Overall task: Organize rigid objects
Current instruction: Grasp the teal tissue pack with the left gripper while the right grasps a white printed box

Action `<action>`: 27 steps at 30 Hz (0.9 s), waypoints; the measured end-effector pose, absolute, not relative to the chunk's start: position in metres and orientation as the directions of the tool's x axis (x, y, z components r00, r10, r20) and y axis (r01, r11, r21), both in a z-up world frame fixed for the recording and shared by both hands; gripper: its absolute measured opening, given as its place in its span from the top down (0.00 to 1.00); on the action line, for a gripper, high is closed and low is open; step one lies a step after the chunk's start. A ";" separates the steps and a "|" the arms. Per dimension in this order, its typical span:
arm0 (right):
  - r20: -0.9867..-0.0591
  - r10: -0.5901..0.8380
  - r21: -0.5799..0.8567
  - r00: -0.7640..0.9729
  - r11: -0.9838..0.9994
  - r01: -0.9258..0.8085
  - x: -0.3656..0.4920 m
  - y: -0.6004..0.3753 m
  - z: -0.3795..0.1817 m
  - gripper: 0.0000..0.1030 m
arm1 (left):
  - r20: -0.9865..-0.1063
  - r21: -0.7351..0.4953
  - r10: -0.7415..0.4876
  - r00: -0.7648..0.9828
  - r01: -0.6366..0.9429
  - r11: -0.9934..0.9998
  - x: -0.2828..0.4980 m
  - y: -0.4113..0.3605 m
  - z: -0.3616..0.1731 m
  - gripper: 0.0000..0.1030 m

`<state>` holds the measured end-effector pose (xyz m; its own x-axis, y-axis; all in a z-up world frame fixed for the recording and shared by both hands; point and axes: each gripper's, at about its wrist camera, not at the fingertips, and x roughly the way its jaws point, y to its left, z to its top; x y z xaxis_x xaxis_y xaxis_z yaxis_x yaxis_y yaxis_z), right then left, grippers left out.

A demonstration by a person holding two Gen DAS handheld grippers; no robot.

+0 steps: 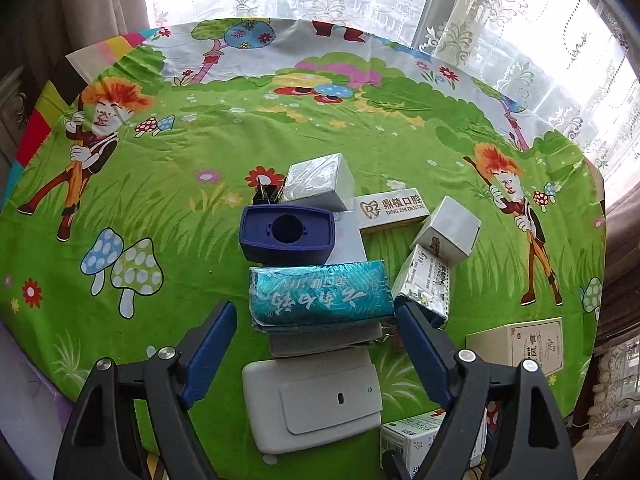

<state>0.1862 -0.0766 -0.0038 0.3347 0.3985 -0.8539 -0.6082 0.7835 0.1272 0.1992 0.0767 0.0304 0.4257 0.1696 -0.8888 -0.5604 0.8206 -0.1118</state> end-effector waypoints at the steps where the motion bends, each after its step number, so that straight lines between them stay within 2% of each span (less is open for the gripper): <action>1: -0.854 0.399 0.127 0.335 0.783 -0.609 0.186 -0.077 -0.004 0.29 | -0.890 -0.106 0.173 0.422 -0.561 0.821 0.200 0.076 0.030 0.19; 8: -0.853 0.403 0.133 0.331 0.781 -0.610 0.187 -0.077 -0.004 0.29 | -0.893 -0.086 0.188 0.410 -0.566 0.820 0.203 0.078 0.025 0.19; 12: -0.854 0.403 0.133 0.330 0.781 -0.610 0.187 -0.077 -0.005 0.29 | -0.895 -0.085 0.183 0.407 -0.558 0.825 0.203 0.079 0.023 0.28; 27: -0.848 0.408 0.138 0.338 0.786 -0.603 0.185 -0.081 -0.001 0.29 | -0.878 -0.134 0.160 0.451 -0.553 0.823 0.180 0.083 0.037 0.28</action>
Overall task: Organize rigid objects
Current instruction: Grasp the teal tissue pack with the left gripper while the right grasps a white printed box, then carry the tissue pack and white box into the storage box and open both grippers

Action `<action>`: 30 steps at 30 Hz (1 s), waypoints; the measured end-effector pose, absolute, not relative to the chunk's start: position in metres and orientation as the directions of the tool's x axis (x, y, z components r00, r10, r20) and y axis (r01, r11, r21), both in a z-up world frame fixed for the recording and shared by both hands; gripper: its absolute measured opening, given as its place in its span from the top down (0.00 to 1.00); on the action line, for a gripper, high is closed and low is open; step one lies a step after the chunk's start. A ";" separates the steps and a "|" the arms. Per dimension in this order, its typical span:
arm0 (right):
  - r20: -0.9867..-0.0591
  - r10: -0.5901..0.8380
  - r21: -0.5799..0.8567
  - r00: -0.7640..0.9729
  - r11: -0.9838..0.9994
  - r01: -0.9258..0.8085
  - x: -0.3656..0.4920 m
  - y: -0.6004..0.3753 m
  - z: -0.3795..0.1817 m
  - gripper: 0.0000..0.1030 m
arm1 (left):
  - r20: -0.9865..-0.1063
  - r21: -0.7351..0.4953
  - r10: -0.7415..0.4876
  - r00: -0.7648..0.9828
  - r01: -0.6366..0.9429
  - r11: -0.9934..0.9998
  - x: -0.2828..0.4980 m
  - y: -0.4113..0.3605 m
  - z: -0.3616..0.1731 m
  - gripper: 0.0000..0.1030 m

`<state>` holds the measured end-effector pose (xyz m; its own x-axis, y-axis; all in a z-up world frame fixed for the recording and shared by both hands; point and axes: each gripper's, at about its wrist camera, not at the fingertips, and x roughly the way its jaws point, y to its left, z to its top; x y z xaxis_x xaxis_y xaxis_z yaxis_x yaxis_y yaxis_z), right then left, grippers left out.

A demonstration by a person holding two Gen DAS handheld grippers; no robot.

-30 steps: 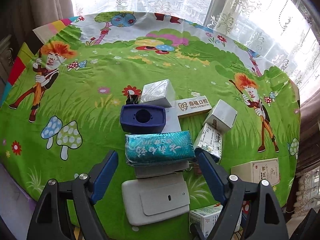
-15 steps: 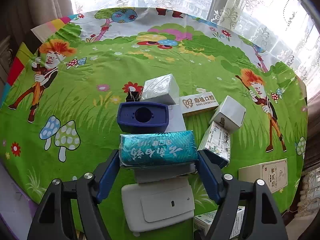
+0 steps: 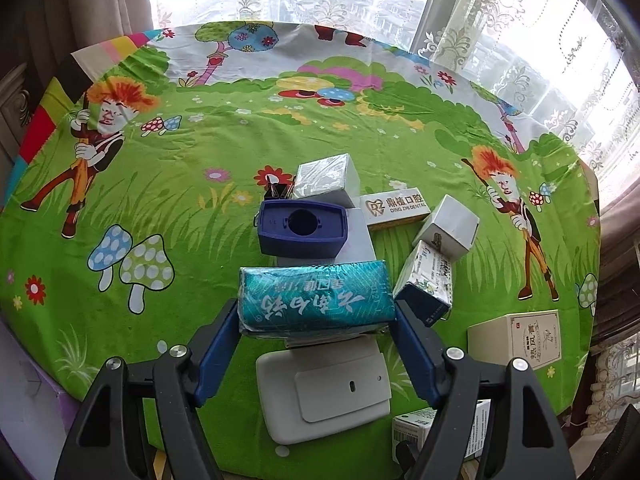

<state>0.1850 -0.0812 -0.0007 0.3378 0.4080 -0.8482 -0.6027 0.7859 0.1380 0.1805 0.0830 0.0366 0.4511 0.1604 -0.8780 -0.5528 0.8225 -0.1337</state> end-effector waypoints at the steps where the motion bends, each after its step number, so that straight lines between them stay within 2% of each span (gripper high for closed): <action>1: -0.847 0.409 0.136 0.340 0.785 -0.604 0.184 -0.081 0.000 0.29 | -0.876 -0.138 0.161 0.455 -0.555 0.821 0.177 0.084 0.038 0.28; 12: -0.834 0.431 0.129 0.345 0.760 -0.637 0.165 -0.076 0.017 0.29 | -0.862 -0.197 0.163 0.481 -0.613 0.765 0.116 0.113 0.045 0.28; 30: -0.825 0.500 0.106 0.264 0.596 -0.796 0.097 -0.004 0.049 0.29 | -0.848 -0.248 0.260 0.461 -0.780 0.575 -0.029 0.205 0.038 0.28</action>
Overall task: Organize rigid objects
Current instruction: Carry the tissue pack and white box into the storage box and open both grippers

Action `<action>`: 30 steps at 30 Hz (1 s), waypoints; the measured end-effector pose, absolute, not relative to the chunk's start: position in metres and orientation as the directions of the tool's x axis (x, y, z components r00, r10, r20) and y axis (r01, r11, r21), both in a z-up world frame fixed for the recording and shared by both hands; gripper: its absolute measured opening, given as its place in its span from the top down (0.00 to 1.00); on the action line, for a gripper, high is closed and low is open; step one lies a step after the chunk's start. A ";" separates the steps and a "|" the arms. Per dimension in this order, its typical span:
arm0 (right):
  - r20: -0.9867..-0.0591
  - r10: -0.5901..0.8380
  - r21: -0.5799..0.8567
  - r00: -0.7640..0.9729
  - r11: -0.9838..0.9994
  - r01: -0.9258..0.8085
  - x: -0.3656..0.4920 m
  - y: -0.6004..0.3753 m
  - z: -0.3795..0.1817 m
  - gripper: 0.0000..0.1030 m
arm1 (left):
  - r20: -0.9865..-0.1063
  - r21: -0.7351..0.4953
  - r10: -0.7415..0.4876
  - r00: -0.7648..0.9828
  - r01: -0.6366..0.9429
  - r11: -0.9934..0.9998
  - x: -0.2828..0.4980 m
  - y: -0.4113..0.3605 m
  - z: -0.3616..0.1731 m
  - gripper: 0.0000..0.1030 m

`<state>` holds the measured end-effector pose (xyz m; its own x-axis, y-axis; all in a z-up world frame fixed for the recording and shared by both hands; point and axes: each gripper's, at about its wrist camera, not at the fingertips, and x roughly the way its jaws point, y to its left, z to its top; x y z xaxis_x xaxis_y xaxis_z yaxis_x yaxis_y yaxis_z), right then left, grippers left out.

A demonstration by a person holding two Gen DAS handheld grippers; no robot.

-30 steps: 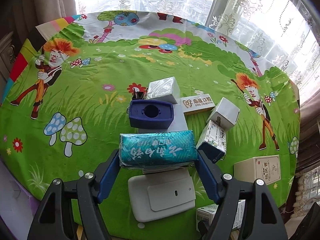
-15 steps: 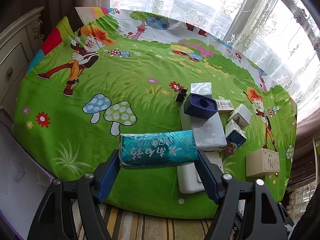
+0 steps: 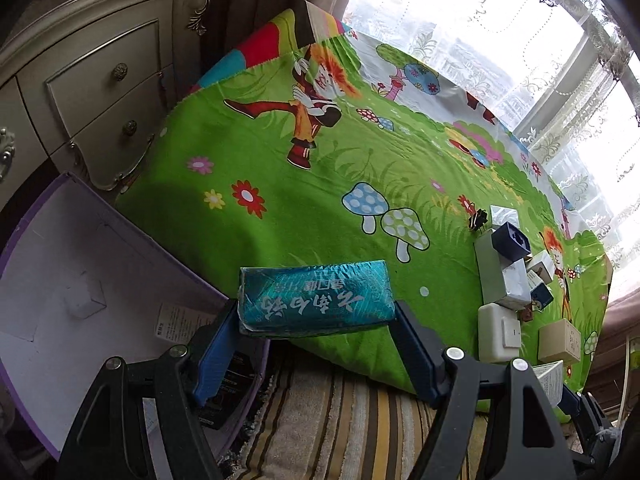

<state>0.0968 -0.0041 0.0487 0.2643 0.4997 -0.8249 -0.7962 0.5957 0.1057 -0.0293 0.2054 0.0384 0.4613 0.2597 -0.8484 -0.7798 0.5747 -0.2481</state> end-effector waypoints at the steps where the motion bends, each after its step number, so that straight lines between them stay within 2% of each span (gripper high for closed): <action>1: -0.825 0.503 0.103 0.257 0.581 -0.807 0.092 0.002 0.050 0.29 | -0.847 -0.253 0.267 0.460 -0.790 0.558 -0.038 0.212 0.038 0.28; 18: -0.840 0.534 0.039 0.093 0.230 -0.972 -0.019 0.115 0.059 0.29 | -0.861 -0.285 0.344 0.374 -0.916 0.283 -0.186 0.287 0.004 0.28; 30: -0.873 0.483 0.073 -0.071 -0.015 -0.997 -0.103 0.164 0.038 0.28 | -0.875 -0.286 0.355 0.330 -0.943 0.172 -0.235 0.302 -0.013 0.27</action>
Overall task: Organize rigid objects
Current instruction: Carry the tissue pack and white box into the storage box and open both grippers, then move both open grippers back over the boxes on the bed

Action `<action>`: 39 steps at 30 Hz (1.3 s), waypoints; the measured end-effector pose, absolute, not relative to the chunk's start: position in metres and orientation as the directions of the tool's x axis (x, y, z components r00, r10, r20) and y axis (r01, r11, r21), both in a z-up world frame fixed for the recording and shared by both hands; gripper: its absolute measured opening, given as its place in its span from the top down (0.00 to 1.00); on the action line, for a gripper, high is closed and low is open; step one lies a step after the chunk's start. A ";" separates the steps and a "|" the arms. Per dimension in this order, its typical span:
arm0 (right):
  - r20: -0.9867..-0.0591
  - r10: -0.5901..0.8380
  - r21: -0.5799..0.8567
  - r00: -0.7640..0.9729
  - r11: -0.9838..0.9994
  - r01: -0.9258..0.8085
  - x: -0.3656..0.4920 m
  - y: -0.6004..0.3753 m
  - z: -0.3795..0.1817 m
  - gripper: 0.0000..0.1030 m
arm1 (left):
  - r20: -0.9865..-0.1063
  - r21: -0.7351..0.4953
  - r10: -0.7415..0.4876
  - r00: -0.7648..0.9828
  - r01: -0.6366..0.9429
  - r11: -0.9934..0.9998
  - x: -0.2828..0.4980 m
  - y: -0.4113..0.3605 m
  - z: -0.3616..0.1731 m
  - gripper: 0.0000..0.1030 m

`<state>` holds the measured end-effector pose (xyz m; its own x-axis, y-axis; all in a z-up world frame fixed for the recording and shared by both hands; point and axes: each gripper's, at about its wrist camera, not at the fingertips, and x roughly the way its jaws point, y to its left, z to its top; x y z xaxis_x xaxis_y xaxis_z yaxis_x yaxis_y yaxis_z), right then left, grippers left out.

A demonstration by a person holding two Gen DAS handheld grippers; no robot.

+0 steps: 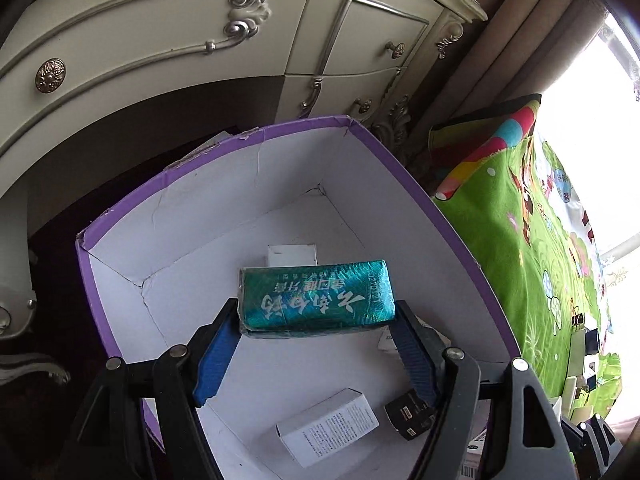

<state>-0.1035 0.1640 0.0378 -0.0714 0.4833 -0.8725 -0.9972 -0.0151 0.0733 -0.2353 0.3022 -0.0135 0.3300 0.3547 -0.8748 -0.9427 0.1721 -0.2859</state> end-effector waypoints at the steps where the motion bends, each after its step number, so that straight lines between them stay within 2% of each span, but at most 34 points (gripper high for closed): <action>1: -0.875 0.477 0.075 -0.082 -0.032 -0.997 -0.109 0.165 0.036 0.27 | -0.877 -0.284 0.352 0.326 -0.944 0.166 -0.237 0.303 -0.015 0.27; 4: -0.884 0.457 0.074 -0.101 -0.077 -0.994 -0.121 0.166 0.030 0.25 | -0.882 -0.289 0.341 0.325 -0.945 0.153 -0.239 0.305 -0.020 0.27; 8: -0.881 0.462 0.070 -0.102 -0.085 -0.994 -0.121 0.161 0.029 0.16 | -0.888 -0.275 0.337 0.314 -0.948 0.158 -0.232 0.304 -0.021 0.17; 11: -0.873 0.474 0.093 -0.111 -0.062 -0.994 -0.113 0.158 0.032 0.10 | -0.893 -0.260 0.332 0.304 -0.950 0.171 -0.225 0.303 -0.023 0.16; 23: -0.845 0.534 0.056 -0.020 0.053 -0.997 -0.071 0.138 0.052 0.10 | -0.864 -0.303 0.348 0.363 -0.928 0.217 -0.211 0.289 -0.003 0.16; 31: -0.809 0.574 0.032 0.128 0.261 -0.965 -0.001 0.091 0.071 0.10 | -0.841 -0.310 0.346 0.416 -0.894 0.323 -0.170 0.272 0.009 0.16; 39: -0.793 0.544 0.020 0.274 0.473 -0.881 0.078 0.031 0.078 0.08 | -0.827 -0.333 0.308 0.470 -0.852 0.403 -0.124 0.249 0.015 0.16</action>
<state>0.0785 0.0314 0.0783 0.2738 0.5441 -0.7931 -0.8809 0.4729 0.0203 -0.1238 0.2493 0.0150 0.4695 0.3083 -0.8274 -0.8522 0.4034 -0.3333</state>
